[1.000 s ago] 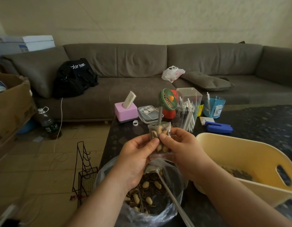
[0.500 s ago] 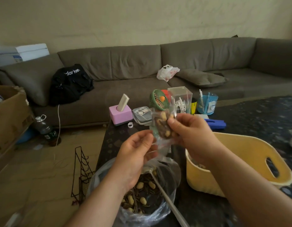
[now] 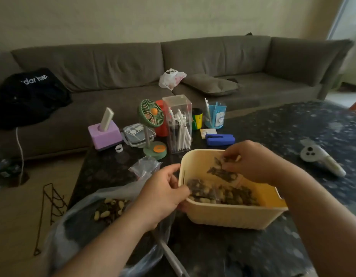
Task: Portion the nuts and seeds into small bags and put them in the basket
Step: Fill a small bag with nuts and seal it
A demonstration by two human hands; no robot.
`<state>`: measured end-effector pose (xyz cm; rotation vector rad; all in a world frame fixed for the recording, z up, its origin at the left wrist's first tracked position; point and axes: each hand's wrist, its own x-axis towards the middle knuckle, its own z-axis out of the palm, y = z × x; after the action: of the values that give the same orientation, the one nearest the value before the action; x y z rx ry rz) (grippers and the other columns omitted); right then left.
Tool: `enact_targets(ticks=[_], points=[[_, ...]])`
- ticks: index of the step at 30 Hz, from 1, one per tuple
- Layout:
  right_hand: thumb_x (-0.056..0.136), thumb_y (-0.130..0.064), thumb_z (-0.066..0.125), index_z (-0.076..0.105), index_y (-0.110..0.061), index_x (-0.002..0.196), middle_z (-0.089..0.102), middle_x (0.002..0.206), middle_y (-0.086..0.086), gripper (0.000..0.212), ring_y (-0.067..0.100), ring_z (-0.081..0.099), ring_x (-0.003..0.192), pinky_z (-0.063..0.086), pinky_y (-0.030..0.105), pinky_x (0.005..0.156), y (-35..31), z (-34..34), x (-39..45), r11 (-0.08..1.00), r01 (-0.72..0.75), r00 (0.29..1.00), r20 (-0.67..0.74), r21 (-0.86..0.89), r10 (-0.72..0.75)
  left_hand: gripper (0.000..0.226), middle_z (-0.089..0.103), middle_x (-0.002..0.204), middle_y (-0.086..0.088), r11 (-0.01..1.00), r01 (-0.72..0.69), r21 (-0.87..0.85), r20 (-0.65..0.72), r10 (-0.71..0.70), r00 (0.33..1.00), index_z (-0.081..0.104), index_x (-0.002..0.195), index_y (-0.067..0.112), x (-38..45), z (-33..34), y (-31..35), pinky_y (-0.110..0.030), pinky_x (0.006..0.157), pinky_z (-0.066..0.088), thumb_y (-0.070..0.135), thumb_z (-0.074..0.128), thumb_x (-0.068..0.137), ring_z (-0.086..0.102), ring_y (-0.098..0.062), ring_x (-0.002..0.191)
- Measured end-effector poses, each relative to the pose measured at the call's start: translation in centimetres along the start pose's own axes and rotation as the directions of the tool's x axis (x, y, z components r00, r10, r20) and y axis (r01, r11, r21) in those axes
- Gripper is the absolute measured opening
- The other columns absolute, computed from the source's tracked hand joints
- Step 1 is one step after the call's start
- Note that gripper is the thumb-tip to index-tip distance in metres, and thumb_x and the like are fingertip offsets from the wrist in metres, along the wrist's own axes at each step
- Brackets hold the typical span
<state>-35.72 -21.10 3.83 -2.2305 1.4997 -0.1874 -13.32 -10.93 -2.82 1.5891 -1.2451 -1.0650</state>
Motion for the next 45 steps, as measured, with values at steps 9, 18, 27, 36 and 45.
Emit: enact_targets(ticks=[9,18,27,36,45], points=[[0.102,-0.034,0.063,0.068,-0.037,0.126,0.066,0.101,-0.015,0.024,0.004,0.060,0.088,0.040,0.019,0.069,1.1,0.7,-1.0,0.936,0.062,0.929,0.364,-0.346,0.073,0.071,0.060,0.069,0.006,0.978,-0.188,0.086,-0.135,0.199,0.971,0.055,0.138,0.047,-3.0,0.6,-2.4,-0.018,0.065,0.055,0.005,0.080,0.085,0.062,-0.008,0.062],[0.094,-0.037,0.073,0.066,-0.033,0.127,0.065,0.113,-0.011,0.033,0.010,0.061,0.098,0.049,0.029,0.086,1.9,4.0,-1.5,0.940,-0.005,0.895,0.418,-0.341,0.157,0.070,0.058,0.070,0.006,0.974,-0.222,0.056,-0.148,0.228,0.963,0.058,0.143,0.039,-3.1,0.8,-2.9,-0.023,0.065,0.059,0.006,0.079,0.085,0.062,-0.010,0.063],[0.085,-0.029,0.080,0.063,-0.041,0.097,0.062,0.104,-0.014,0.024,0.009,0.060,0.093,0.052,0.025,0.077,2.4,4.4,-2.9,0.949,0.063,0.924,0.377,-0.309,0.061,0.072,0.055,0.068,0.006,0.977,-0.213,0.014,-0.117,0.213,0.970,0.057,0.148,0.033,-2.8,1.0,-2.9,-0.030,0.062,0.063,0.001,0.077,0.087,0.063,-0.012,0.061],[0.096,-0.042,0.070,0.061,-0.050,0.108,0.061,0.101,-0.020,0.017,-0.001,0.058,0.089,0.043,0.017,0.073,-0.6,1.7,-3.6,0.963,0.085,0.980,0.195,-0.256,-0.034,0.034,0.068,0.109,0.015,0.895,-0.264,0.359,-0.152,0.335,0.930,0.069,0.121,0.046,-1.2,-4.1,-1.0,-0.024,0.089,0.053,0.063,0.049,0.100,0.065,-0.002,0.103],[0.095,-0.036,0.063,0.069,-0.041,0.103,0.059,0.093,-0.025,0.011,-0.003,0.059,0.087,0.051,0.015,0.070,-9.0,4.7,-4.5,0.903,0.426,0.851,-0.315,-0.056,-0.421,0.055,0.065,0.145,-0.006,0.727,0.362,0.584,-0.340,-0.186,0.922,0.061,0.146,0.033,4.3,-15.6,-9.3,-0.038,0.107,0.051,0.021,0.070,0.093,0.062,-0.028,0.128]])
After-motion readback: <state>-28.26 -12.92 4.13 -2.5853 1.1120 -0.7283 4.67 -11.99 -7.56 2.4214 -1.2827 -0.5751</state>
